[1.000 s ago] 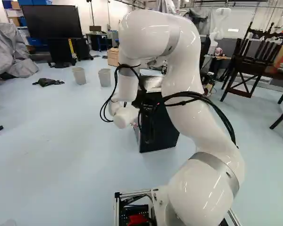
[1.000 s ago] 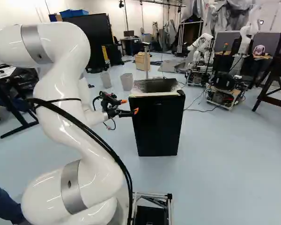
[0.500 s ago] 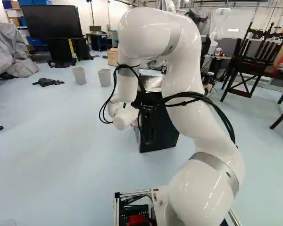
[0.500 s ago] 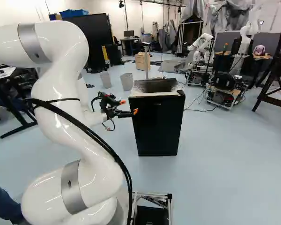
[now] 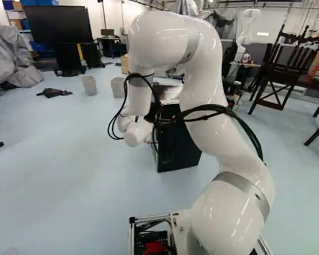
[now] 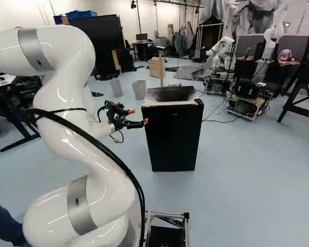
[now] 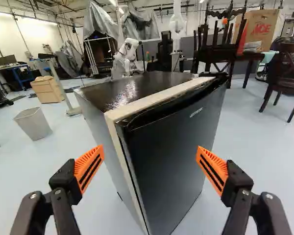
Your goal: Grab a drink from the fridge
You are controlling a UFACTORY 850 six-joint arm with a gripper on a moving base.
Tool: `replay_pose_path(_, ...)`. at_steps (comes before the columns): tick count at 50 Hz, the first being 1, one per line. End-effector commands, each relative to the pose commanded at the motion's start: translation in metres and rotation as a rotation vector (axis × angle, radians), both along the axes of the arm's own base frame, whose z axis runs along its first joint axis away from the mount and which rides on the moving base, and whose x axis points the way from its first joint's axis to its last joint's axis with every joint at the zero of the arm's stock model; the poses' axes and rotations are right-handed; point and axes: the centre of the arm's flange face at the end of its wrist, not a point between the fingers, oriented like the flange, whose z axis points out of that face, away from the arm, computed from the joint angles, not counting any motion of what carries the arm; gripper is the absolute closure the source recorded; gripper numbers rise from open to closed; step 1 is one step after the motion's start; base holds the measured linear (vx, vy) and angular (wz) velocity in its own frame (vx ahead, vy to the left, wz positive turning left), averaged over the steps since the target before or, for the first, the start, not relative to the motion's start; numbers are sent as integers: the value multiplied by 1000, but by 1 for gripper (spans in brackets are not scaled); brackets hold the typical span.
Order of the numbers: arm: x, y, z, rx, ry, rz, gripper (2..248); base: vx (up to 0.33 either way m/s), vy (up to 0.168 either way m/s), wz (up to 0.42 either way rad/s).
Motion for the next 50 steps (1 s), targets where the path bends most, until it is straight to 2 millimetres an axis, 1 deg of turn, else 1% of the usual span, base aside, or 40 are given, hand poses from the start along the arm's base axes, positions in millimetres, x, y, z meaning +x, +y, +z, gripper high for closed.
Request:
replay_pose_path(27,25,14,-3,26,-31,-42,3,0,0,0)
replay_pose_path(50,47,15,-6,51,-56,-115,3,0,0,0)
